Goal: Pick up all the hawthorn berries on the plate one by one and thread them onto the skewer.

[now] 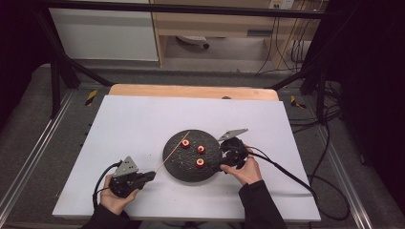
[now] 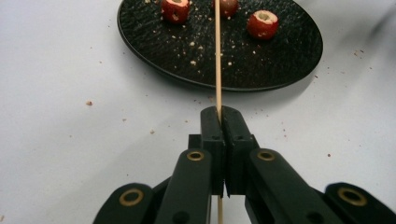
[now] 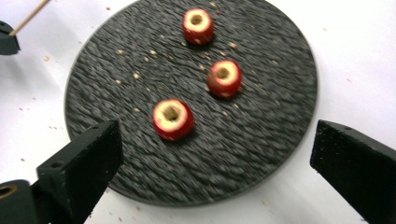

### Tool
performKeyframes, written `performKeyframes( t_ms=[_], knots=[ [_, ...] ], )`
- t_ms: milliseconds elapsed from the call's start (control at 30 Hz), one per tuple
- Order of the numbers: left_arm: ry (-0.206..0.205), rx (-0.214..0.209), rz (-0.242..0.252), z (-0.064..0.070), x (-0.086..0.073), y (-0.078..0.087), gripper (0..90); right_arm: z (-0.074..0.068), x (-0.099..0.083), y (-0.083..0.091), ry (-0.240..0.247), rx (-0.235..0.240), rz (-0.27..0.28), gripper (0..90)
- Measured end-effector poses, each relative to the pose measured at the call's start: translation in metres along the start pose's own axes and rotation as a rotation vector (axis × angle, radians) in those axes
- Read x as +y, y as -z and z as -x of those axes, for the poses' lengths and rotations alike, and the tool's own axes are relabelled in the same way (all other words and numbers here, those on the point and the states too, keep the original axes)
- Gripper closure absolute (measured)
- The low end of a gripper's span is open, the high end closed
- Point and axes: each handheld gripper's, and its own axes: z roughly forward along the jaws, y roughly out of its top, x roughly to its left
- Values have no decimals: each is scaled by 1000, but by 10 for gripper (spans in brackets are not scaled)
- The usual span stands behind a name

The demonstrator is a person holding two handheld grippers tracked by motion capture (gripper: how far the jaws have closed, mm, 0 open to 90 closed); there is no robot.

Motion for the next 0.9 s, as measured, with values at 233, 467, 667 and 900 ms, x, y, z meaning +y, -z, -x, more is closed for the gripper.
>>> performKeyframes(
  t_ms=[233, 467, 667, 900],
  knots=[
    [-2, 0, -10, 0, -1, -1, 884, -10, 22, -9, 46, 29, -73, 133],
    [-3, 1, -16, 0, -1, -2, 884, -17, 33, -23, 76, 40, -195, 224],
    [-2, 1, -15, 0, -1, -2, 884, -19, 37, -33, 78, 50, -253, 305],
    [-2, -1, -15, 0, -1, -1, 884, -21, 41, -48, 78, 61, -289, 422]
  ],
)
